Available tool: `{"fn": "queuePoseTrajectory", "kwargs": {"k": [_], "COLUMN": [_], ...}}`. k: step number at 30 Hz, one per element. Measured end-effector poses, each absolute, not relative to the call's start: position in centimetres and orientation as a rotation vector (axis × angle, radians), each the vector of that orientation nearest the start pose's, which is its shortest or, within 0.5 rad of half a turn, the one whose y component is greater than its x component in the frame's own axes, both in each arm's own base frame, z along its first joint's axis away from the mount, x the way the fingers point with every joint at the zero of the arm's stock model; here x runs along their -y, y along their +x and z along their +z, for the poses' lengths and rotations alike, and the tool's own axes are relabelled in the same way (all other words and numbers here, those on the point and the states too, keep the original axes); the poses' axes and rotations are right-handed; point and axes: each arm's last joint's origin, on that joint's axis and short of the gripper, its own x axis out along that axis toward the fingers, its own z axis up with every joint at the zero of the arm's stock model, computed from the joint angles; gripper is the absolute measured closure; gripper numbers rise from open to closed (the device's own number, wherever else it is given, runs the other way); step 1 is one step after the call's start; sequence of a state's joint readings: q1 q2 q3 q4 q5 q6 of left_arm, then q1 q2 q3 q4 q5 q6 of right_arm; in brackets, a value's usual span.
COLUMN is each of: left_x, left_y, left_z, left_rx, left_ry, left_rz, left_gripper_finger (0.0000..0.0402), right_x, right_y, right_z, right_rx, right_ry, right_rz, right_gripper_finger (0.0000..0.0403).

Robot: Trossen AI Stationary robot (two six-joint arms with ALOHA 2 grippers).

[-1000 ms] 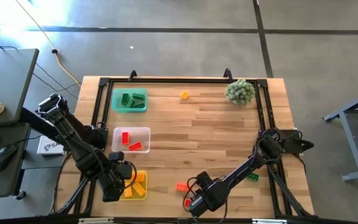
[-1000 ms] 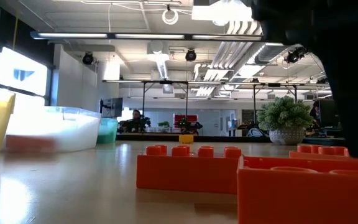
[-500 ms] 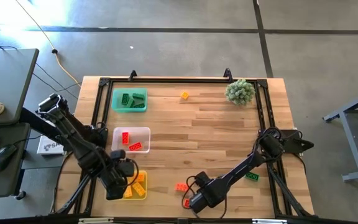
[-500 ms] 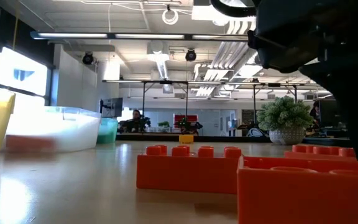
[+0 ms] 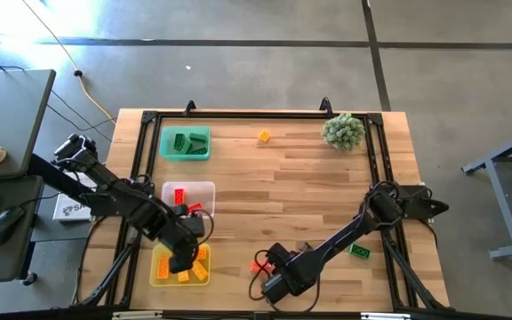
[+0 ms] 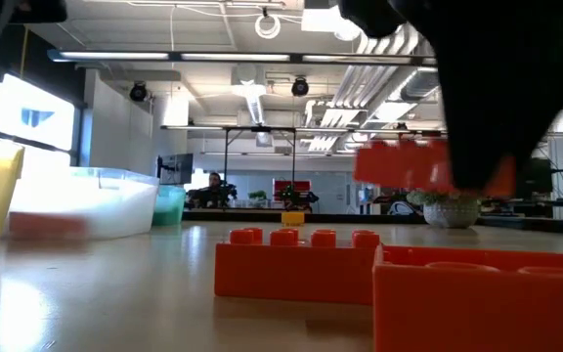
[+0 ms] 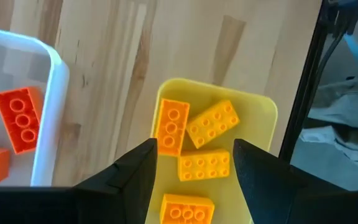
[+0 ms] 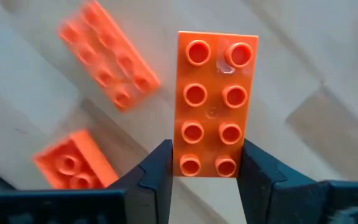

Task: Sort & place blocks by color
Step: Put the orange game piece into the orange bin

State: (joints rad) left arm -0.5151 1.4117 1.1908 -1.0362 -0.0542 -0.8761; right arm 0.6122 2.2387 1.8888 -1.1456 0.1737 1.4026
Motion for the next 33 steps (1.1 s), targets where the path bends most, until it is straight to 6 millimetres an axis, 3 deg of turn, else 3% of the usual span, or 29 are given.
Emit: {"fn": "queuePoseTrajectory", "kwargs": {"k": [16,25,33], "left_x": [8.9,5.5,3.0], "left_y": [26.4,27.7,29.0], "left_z": [28.6,28.9,29.6], "left_rx": [-1.144,-1.085,-0.970], "left_ry": [-0.592,-0.696,-0.841], "left_rz": [0.020,0.036,0.024], "left_gripper_finger": [0.0202,0.0202,0.0202], "right_x": [-20.6,-19.5,-18.9], "right_y": [40.4,40.8,41.0], "right_z": [26.0,27.8,28.0], "right_rx": [-1.121,-1.127,-1.115], "right_ry": [0.205,-0.075,-0.247], "right_rz": [-0.430,-0.298,-0.273], "right_gripper_finger": [0.0290,0.0290,0.0290]}}
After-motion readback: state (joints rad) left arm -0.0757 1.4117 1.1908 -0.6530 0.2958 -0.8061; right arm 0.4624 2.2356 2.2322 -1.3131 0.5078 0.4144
